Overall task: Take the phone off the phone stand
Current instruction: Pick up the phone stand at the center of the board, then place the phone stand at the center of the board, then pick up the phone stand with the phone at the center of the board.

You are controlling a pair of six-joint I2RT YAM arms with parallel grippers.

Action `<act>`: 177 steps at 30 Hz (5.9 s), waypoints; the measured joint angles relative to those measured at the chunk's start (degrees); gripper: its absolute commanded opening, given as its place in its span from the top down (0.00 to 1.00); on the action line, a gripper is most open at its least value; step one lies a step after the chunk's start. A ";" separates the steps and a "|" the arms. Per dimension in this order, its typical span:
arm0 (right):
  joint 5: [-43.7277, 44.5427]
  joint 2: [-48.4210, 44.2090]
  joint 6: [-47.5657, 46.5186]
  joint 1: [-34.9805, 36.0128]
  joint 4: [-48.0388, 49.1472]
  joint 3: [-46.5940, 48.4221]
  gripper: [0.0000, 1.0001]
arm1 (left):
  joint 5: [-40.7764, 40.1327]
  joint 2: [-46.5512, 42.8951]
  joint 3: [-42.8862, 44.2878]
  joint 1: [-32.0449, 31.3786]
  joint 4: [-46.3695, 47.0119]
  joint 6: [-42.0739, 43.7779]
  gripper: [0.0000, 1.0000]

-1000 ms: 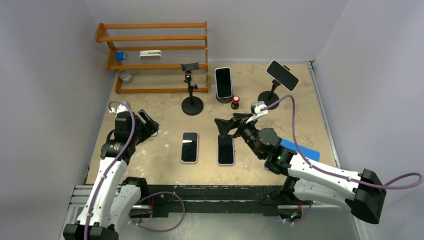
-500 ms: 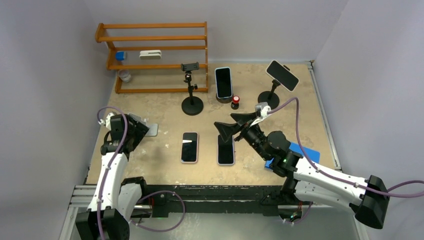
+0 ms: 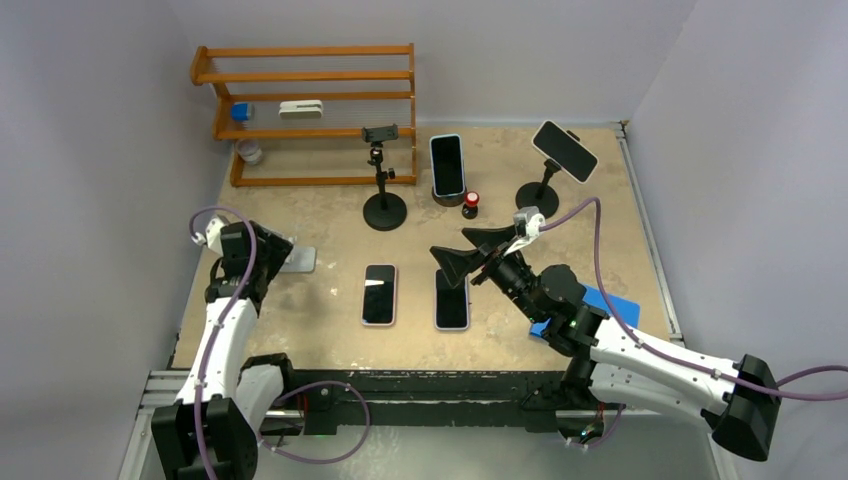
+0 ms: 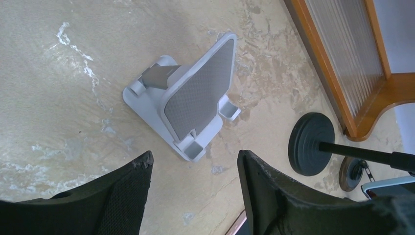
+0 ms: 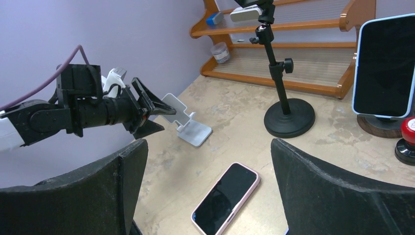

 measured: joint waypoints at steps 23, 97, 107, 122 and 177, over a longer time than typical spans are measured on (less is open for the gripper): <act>0.04 -0.24 -0.24 0.00 0.02 -0.07 0.04 | 1.22 5.77 -4.35 3.58 12.24 -4.04 0.60; 0.09 0.57 -1.49 0.00 -1.51 -0.09 0.05 | 45.24 45.05 15.56 -2.97 46.18 34.67 1.00; 0.09 0.57 -1.51 0.00 -1.51 -0.09 0.05 | 42.23 45.03 15.76 -2.82 44.44 34.67 1.00; 0.50 0.48 -1.53 0.00 -2.32 -0.07 0.05 | 34.93 43.89 15.34 -2.56 41.46 33.16 0.49; 34.99 17.66 -13.77 -0.94 -13.57 38.62 0.01 | 30.84 12.33 25.24 -29.05 26.86 21.77 0.00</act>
